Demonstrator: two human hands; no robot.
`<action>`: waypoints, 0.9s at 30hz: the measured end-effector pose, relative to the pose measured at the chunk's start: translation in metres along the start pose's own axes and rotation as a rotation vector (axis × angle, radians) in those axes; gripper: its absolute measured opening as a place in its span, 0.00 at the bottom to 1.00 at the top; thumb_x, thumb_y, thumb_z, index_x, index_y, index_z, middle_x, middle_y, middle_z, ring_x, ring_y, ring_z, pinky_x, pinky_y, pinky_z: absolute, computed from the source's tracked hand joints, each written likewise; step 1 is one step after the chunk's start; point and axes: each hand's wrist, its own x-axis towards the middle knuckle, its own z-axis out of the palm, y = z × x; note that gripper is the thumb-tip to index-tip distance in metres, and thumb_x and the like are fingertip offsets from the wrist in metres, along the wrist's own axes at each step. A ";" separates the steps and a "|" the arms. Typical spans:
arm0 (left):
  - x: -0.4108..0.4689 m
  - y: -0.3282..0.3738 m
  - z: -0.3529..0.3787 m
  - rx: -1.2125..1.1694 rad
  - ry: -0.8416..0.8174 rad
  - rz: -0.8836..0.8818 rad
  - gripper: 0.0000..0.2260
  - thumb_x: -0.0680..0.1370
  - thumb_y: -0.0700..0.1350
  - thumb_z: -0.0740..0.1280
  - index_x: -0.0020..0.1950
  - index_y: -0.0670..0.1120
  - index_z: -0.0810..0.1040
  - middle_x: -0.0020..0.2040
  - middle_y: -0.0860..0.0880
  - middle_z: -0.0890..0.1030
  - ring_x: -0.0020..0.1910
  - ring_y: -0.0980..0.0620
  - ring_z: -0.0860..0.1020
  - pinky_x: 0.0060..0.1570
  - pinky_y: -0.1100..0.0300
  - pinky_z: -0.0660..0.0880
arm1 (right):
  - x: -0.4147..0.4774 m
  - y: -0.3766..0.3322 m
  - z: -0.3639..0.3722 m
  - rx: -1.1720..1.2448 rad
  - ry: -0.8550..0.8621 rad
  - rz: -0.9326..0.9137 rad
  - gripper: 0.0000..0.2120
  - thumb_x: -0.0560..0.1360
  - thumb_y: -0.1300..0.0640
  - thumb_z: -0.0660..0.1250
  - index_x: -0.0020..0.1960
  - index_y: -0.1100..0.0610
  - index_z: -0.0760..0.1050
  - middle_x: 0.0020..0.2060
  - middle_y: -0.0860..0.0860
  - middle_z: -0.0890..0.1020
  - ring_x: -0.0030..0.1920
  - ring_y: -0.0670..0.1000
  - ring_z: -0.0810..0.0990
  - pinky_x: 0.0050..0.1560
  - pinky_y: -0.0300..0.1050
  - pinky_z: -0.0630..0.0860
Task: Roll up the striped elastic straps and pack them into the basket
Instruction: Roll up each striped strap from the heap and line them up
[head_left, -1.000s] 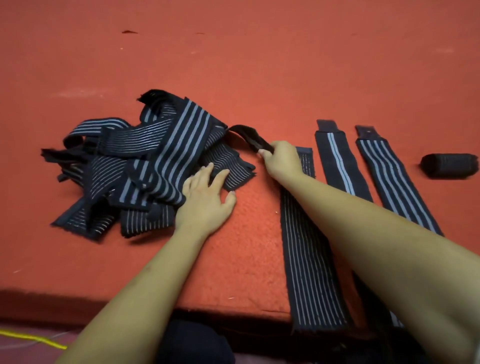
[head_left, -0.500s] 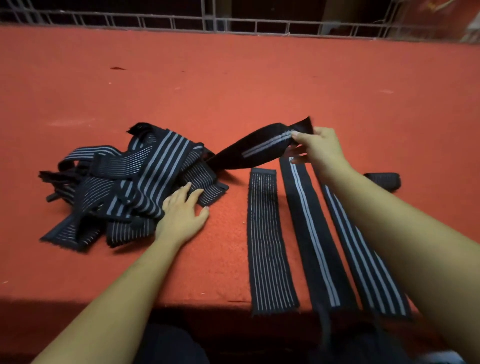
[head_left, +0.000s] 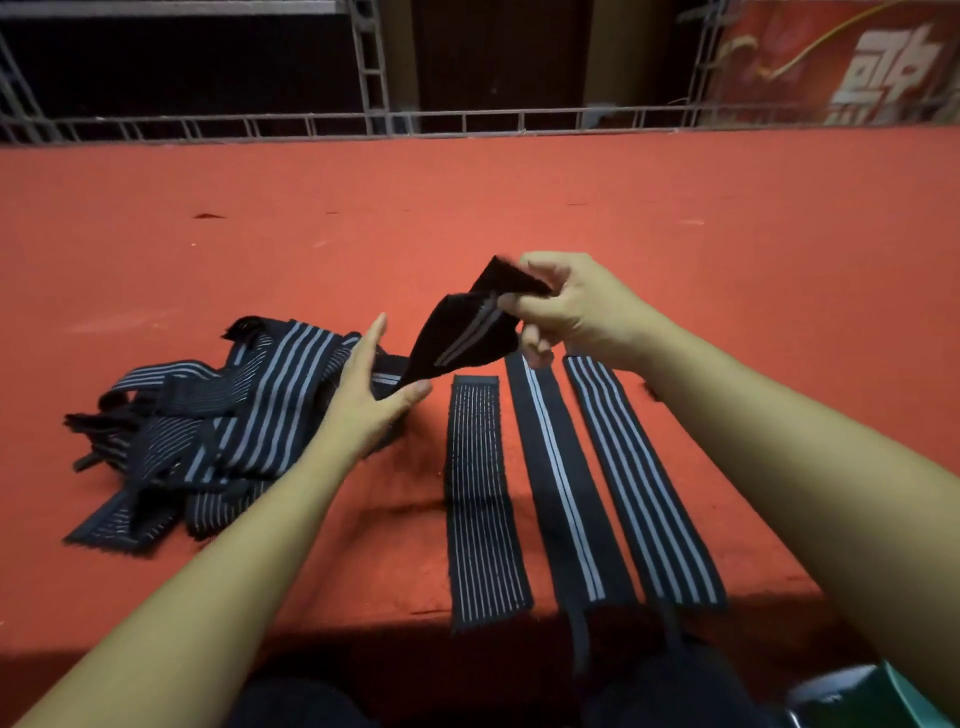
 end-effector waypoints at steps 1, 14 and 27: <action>0.005 0.014 0.001 -0.037 -0.067 0.045 0.32 0.72 0.57 0.73 0.74 0.64 0.64 0.75 0.56 0.68 0.76 0.58 0.63 0.74 0.58 0.59 | -0.002 -0.004 0.000 0.035 -0.010 -0.003 0.05 0.79 0.65 0.66 0.48 0.61 0.70 0.27 0.59 0.76 0.23 0.52 0.78 0.24 0.41 0.71; 0.008 0.114 0.018 -0.423 -0.058 0.057 0.06 0.80 0.41 0.68 0.54 0.45 0.83 0.42 0.55 0.85 0.41 0.60 0.80 0.42 0.67 0.75 | 0.001 0.004 -0.011 0.122 0.190 0.031 0.13 0.74 0.65 0.73 0.57 0.67 0.77 0.42 0.62 0.81 0.35 0.53 0.78 0.36 0.43 0.78; -0.025 0.082 0.023 -0.509 -0.545 -0.246 0.16 0.74 0.41 0.72 0.62 0.46 0.78 0.56 0.48 0.85 0.54 0.49 0.83 0.52 0.53 0.79 | 0.007 0.007 -0.011 0.027 0.377 0.132 0.08 0.74 0.70 0.70 0.52 0.66 0.76 0.30 0.54 0.78 0.21 0.48 0.72 0.22 0.39 0.69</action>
